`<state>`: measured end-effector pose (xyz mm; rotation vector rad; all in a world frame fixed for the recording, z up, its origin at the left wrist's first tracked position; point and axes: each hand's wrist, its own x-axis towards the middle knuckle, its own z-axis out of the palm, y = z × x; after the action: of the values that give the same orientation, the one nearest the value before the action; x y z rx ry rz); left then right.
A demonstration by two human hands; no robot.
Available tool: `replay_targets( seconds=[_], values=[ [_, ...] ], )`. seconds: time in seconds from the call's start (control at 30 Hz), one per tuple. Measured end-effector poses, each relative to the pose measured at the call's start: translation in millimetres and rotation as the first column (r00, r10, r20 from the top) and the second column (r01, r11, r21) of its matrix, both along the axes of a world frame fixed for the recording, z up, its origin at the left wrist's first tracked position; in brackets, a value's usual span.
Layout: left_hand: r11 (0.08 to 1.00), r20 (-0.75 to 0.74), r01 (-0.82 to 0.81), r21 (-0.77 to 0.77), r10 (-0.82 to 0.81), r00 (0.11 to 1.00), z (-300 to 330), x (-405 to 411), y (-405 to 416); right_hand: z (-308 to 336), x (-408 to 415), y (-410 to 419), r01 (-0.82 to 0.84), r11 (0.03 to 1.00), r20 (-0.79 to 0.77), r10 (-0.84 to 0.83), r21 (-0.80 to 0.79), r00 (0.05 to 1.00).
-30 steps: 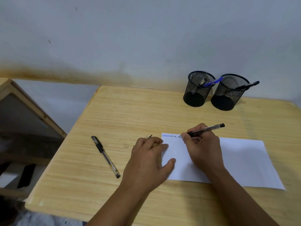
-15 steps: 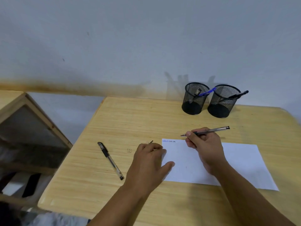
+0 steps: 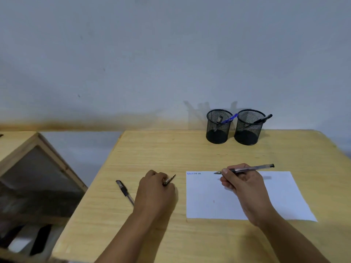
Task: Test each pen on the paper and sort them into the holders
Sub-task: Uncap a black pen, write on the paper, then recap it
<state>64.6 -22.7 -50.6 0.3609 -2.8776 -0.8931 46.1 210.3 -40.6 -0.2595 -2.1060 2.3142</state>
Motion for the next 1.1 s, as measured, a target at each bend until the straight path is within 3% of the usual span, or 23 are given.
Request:
replay_targets(
  seconds=[0.13,0.27,0.57,0.83,1.1],
  values=[
    [0.999,-0.008,0.007,-0.051,-0.007,1.000,1.8,-0.9,-0.3,0.8,6.8,3.4,-0.012,1.000,0.003,0.012,-0.012,1.000],
    [0.996,-0.095,0.093,0.003,-0.092,0.991,9.9,5.2,10.4,9.7,13.3,2.8,-0.033,0.999,-0.028,0.033,0.003,0.999],
    [0.959,-0.290,0.280,-0.051,-0.283,0.914,22.7,14.7,43.3,24.9,21.7,2.6,-0.129,0.977,-0.101,0.147,0.167,0.984],
    [0.928,-0.333,0.371,-0.023,-0.357,0.873,31.9,18.0,65.1,21.9,28.3,9.7,-0.112,0.988,-0.081,0.122,0.109,0.989],
    [0.880,-0.374,0.457,0.126,-0.385,0.844,31.5,21.7,90.7,13.7,40.6,27.1,-0.061,0.997,-0.038,0.062,0.044,0.997]
  ],
)
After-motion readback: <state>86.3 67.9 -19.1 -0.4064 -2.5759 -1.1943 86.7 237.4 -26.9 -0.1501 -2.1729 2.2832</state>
